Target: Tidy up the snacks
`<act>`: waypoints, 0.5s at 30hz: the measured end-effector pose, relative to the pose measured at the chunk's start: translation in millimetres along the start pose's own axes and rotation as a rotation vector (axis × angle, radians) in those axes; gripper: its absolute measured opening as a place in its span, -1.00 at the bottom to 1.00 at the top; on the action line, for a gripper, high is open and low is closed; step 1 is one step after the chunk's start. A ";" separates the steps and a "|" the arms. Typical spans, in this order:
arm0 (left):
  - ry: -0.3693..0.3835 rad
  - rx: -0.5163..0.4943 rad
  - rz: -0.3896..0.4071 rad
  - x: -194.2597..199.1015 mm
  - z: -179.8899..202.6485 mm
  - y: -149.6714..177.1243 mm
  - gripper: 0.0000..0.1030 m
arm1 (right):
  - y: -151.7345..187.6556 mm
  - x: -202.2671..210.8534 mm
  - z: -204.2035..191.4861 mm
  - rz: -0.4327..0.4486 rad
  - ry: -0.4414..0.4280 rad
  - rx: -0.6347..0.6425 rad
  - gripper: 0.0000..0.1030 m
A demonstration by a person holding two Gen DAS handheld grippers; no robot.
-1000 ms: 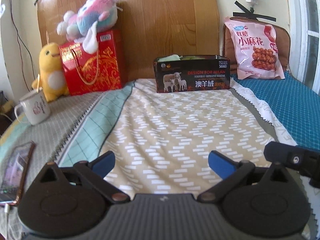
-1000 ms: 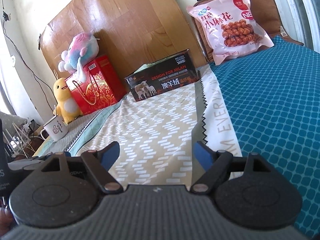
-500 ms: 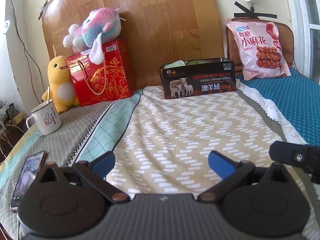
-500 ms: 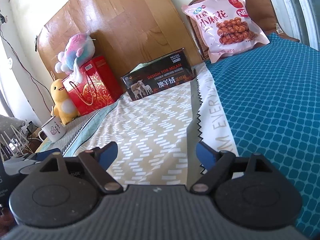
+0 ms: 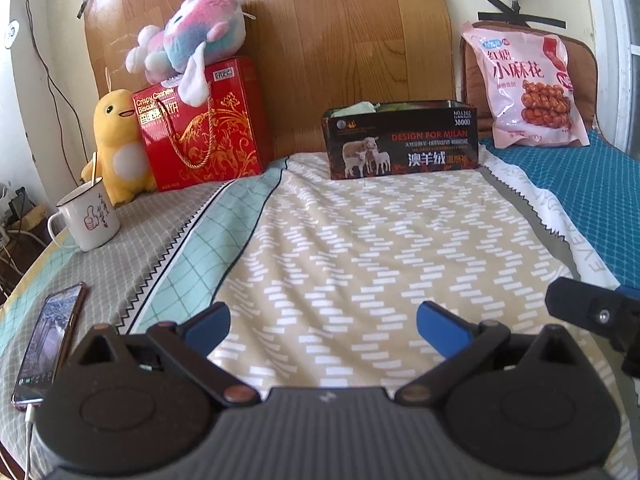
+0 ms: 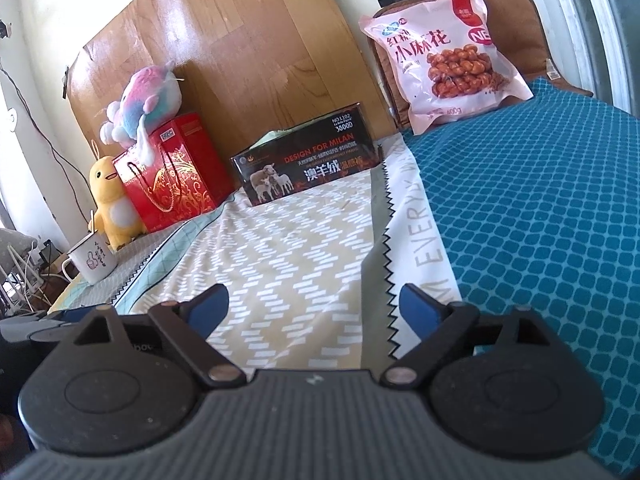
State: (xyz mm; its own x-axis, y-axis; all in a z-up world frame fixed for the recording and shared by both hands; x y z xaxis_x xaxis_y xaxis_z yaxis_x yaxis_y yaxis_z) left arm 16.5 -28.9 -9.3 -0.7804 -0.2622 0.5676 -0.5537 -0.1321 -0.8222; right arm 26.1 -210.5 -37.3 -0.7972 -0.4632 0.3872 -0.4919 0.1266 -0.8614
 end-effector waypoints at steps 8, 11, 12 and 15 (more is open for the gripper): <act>-0.009 -0.009 -0.042 -10.9 4.4 0.5 1.00 | 0.6 -5.0 5.2 -0.015 -0.005 -0.019 0.83; -0.008 -0.006 -0.062 -15.1 5.3 0.0 1.00 | 0.9 -6.9 6.3 -0.017 -0.006 -0.020 0.83; -0.007 -0.005 -0.067 -16.3 5.5 -0.1 1.00 | 0.9 -6.9 6.3 -0.016 -0.006 -0.019 0.83; -0.009 -0.007 -0.075 -19.4 6.3 -1.0 1.00 | 0.4 -9.0 6.8 -0.014 -0.005 -0.013 0.84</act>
State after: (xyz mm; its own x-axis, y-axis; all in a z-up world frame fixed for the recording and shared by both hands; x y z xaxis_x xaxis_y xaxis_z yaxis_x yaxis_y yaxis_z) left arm 34.0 -29.7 -19.7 -0.7337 -0.2608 0.6274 -0.6126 -0.1455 -0.7769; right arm 35.5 -212.3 -43.4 -0.7884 -0.4693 0.3977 -0.5078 0.1317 -0.8513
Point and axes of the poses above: each gripper's, at about its wrist camera, not at the fingertips, and x roughly against the way its jaws point, z to its right, y to its underside, the point moved 3 cm from there along -x, roughly the way its jaws point, and after that the axes turned 8 degrees about x, right-handed, at the moved point
